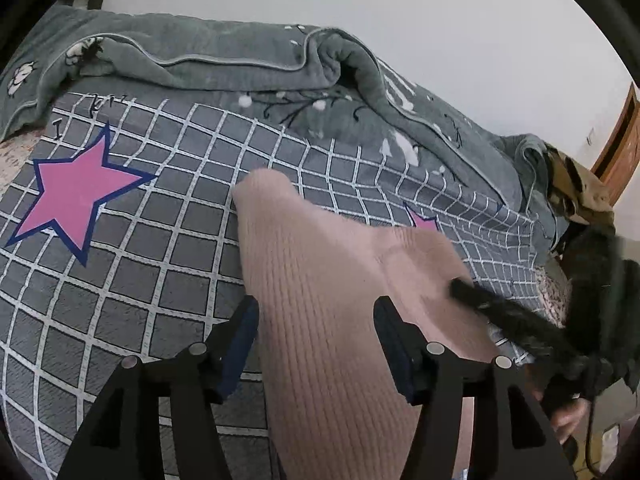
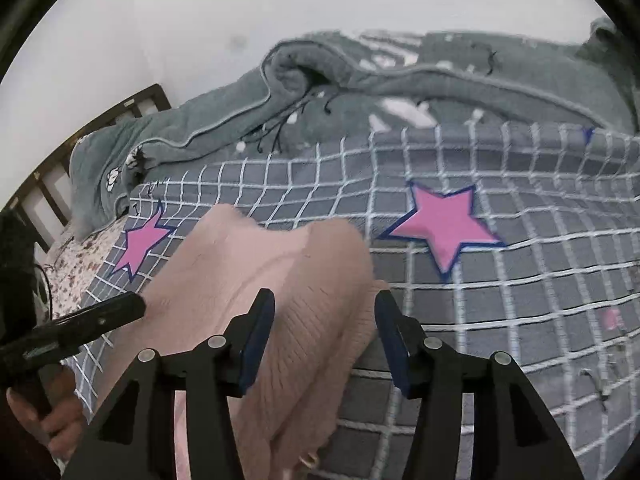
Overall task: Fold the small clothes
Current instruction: 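Smooth the folded sweater with both grippers held open over it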
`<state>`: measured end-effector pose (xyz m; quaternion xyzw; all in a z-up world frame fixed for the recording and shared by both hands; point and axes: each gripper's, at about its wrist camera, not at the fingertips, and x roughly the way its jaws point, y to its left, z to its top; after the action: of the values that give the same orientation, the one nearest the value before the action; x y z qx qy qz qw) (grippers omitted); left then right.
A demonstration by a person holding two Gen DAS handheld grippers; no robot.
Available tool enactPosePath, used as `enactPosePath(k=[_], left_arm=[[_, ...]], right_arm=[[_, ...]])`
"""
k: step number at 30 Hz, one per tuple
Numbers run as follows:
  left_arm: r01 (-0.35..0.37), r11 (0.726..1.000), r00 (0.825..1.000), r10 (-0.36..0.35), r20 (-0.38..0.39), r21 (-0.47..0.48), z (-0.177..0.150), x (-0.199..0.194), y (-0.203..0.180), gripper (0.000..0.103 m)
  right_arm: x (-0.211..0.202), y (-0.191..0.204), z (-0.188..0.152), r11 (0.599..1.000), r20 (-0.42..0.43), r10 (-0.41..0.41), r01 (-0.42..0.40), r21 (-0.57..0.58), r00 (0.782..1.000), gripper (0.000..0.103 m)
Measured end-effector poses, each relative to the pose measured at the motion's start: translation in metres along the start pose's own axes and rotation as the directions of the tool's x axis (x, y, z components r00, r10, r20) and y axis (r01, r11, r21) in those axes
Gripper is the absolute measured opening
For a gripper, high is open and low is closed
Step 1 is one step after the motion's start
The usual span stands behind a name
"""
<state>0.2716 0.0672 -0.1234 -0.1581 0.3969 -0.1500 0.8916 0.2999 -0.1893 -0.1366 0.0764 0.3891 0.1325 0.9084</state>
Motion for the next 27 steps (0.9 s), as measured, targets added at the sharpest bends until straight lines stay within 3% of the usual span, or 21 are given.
enactPosePath(k=[1,2,3,6,8,10,12,15,17,22,27], left_arm=[[-0.001,1.000,1.000,0.001,0.002,-0.005,0.001,-0.002,0.001,0.058],[-0.005,1.000,1.000,0.005,0.004,-0.010,0.003,-0.004,0.002,0.058],[-0.009,1.000,1.000,0.009,0.008,-0.013,0.004,-0.005,0.003,0.058],[-0.001,1.000,1.000,0.001,0.027,-0.017,0.011,-0.011,0.005,0.059],[0.005,1.000,1.000,-0.004,0.026,-0.021,0.016,-0.008,0.004,0.061],[0.017,0.999,1.000,-0.017,0.012,-0.033,0.021,0.001,0.000,0.061],[0.050,0.998,0.999,-0.050,0.009,-0.034,0.026,0.009,-0.005,0.061],[0.094,0.995,0.995,-0.094,0.012,-0.039,0.038,0.021,-0.012,0.061],[0.122,0.992,0.993,-0.122,0.001,-0.040,0.048,0.030,-0.015,0.061],[0.110,0.990,0.992,-0.116,-0.058,-0.093,0.061,0.066,-0.005,0.061],[0.139,0.976,0.979,-0.160,-0.123,-0.165,0.054,0.088,0.014,0.061]], right_arm=[[0.013,0.001,0.001,1.000,-0.041,-0.009,0.009,0.000,0.999,0.023],[0.022,0.001,0.002,1.000,-0.078,-0.017,0.017,-0.003,0.997,0.013],[0.031,0.000,0.001,0.999,-0.119,-0.034,0.033,-0.009,0.992,0.012],[0.025,-0.011,0.004,1.000,-0.076,-0.001,0.003,0.020,0.997,0.012],[0.030,-0.010,0.002,1.000,-0.109,-0.027,0.026,-0.005,0.994,0.015],[0.030,-0.003,0.003,0.995,-0.118,-0.078,0.070,-0.075,0.990,0.026],[0.016,0.002,0.010,0.991,-0.075,-0.101,0.093,-0.095,0.992,0.031],[-0.006,0.006,0.023,0.998,0.015,-0.011,0.012,-0.065,1.000,0.033],[-0.006,0.009,0.029,0.996,0.029,0.040,-0.038,-0.076,0.999,0.035],[0.037,0.003,0.024,0.996,-0.078,-0.001,-0.007,-0.093,0.997,0.035],[0.053,-0.017,0.018,1.000,-0.074,0.024,-0.025,-0.016,0.997,0.035]])
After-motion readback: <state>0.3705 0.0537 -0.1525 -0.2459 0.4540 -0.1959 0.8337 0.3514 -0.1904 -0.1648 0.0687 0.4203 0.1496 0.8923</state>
